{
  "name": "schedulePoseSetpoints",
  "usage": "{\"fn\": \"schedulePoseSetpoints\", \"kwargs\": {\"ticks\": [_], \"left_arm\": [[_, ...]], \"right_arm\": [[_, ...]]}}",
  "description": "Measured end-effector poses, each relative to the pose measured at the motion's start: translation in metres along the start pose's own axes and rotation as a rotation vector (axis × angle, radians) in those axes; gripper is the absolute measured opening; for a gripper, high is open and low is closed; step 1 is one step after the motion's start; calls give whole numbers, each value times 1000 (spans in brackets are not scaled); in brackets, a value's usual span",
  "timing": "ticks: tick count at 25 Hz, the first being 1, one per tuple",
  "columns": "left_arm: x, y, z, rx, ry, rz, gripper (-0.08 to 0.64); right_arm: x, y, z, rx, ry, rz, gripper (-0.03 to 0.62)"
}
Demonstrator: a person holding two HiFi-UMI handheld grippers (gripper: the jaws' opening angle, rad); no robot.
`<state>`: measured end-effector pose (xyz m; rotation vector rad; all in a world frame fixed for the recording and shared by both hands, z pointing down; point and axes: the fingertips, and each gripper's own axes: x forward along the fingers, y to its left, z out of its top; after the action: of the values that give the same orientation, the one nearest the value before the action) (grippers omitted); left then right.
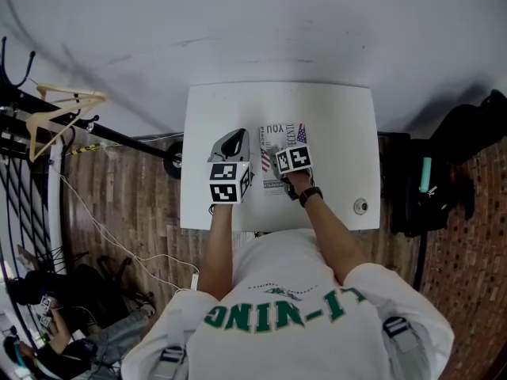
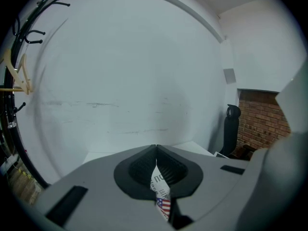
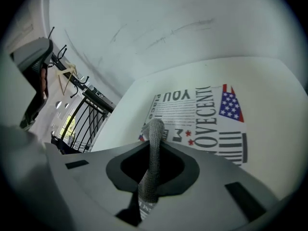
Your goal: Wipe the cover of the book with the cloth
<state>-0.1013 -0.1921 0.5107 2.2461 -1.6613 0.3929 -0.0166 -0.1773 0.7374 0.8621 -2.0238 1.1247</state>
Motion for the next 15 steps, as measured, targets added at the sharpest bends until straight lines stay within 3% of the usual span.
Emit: {"fn": "schedulePoseSetpoints", "kwargs": {"ticks": [9,15], "left_arm": [[21,-38,3,28,3,-82,14],[22,-41,0,26,7,-88,14]], "right_arm": [[-54,-93,-1,206,-91,-113,46],[-67,-114,-5,251,-109,-160,48]]}}
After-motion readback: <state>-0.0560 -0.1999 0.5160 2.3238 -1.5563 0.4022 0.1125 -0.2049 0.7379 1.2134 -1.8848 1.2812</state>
